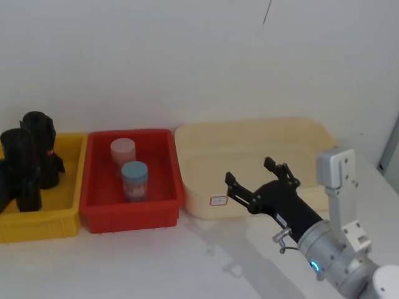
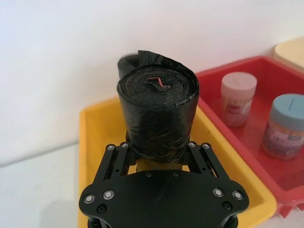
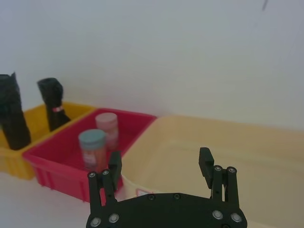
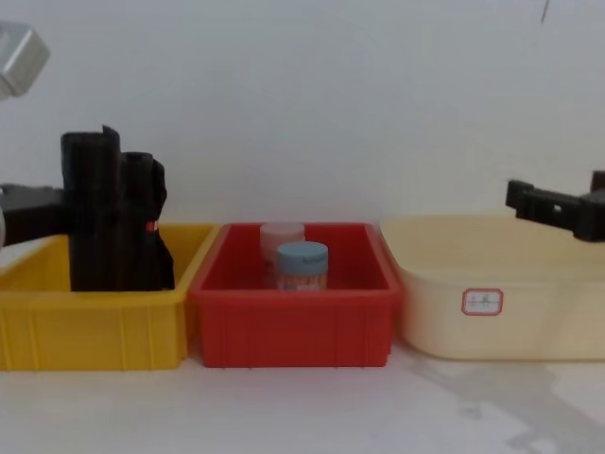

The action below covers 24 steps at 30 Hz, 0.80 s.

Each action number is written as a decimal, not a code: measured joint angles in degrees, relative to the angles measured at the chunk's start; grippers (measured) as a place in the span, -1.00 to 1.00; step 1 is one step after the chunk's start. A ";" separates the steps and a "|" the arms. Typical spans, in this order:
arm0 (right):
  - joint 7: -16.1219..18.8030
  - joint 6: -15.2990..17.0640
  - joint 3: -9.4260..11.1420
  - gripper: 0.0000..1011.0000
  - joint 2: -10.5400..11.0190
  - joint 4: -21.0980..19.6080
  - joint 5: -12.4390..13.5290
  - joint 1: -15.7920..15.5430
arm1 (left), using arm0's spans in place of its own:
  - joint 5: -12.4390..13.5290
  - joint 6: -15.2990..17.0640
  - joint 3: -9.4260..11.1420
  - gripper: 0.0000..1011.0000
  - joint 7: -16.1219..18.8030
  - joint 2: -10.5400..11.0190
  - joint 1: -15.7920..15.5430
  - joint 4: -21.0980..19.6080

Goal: Pick up the garbage bag with the one hand and transfer it to the other hand.

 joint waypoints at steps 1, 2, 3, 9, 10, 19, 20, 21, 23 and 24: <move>0.68 0.37 -0.01 0.98 0.20 -0.08 0.35 0.52 | 0.24 0.33 -0.11 -0.06 0.10 0.32 0.36 -1.22; 1.26 0.68 -0.03 0.98 0.32 -0.12 0.66 0.80 | 0.39 0.56 -0.18 -0.08 0.16 0.47 0.51 -1.86; 1.70 0.90 -0.06 0.98 0.49 -0.16 0.89 1.16 | 0.50 0.73 -0.27 -0.08 0.19 0.70 0.71 -2.74; 5.64 3.17 -0.46 0.98 1.85 -0.32 2.85 3.50 | 0.84 1.85 -0.94 -0.09 -0.22 1.89 1.28 -7.35; 6.79 3.85 -0.61 0.98 2.32 -0.32 3.37 4.25 | 0.78 2.04 -1.11 -0.09 -0.62 2.08 1.28 -8.20; 13.12 7.37 -2.20 0.98 5.23 0.47 5.50 8.27 | -1.32 2.94 -1.42 -0.09 -4.40 2.28 0.18 -10.96; 14.31 7.95 -2.67 0.98 5.80 0.83 5.72 8.98 | -1.56 3.02 -1.39 -0.09 -4.76 2.22 0.03 -11.00; 14.81 8.18 -2.85 0.98 6.01 0.99 5.80 9.34 | -1.82 3.10 -1.34 -0.09 -5.15 2.14 -0.10 -11.04; 15.76 8.65 -3.24 0.98 6.47 1.41 5.96 10.13 | -2.71 3.36 -1.12 -0.09 -6.42 1.85 -0.62 -11.05; 16.53 8.98 -3.61 0.98 6.77 1.80 6.07 10.70 | -3.01 3.44 -1.01 -0.09 -6.80 1.70 -0.84 -11.02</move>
